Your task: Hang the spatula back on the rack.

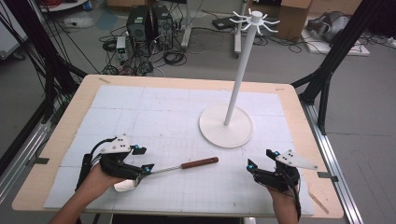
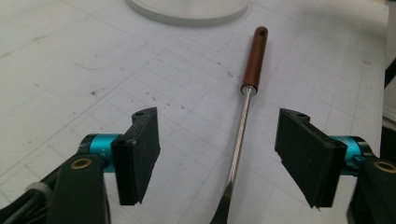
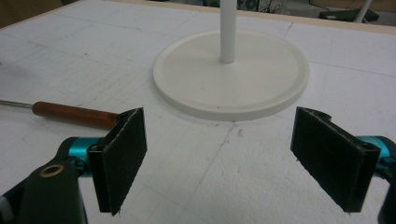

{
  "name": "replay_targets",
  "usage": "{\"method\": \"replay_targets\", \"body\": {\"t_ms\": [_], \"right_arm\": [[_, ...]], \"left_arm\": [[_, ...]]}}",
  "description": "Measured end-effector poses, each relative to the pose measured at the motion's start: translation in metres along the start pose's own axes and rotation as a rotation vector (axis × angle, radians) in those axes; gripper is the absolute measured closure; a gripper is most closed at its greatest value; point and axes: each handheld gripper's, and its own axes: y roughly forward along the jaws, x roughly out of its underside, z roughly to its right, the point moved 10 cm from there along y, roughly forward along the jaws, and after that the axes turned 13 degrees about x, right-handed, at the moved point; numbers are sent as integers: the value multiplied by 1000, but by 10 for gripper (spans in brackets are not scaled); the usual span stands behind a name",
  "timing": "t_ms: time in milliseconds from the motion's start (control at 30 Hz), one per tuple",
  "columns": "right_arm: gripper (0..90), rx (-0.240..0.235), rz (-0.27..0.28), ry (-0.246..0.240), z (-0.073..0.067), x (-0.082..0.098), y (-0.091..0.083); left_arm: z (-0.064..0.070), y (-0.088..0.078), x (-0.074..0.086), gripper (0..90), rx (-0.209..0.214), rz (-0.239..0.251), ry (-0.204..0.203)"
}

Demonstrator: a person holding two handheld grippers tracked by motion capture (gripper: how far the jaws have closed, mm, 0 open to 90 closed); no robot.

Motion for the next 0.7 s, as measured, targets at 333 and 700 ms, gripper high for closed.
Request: {"method": "replay_targets", "body": {"t_ms": [333,700], "right_arm": [[178,-3,-8,1,-1,1,2],[179,0,-8,3,0,1,3]], "left_arm": [[5,20,16,500,67,-165,2],[6,41,22,539,77,-298,23]]}}
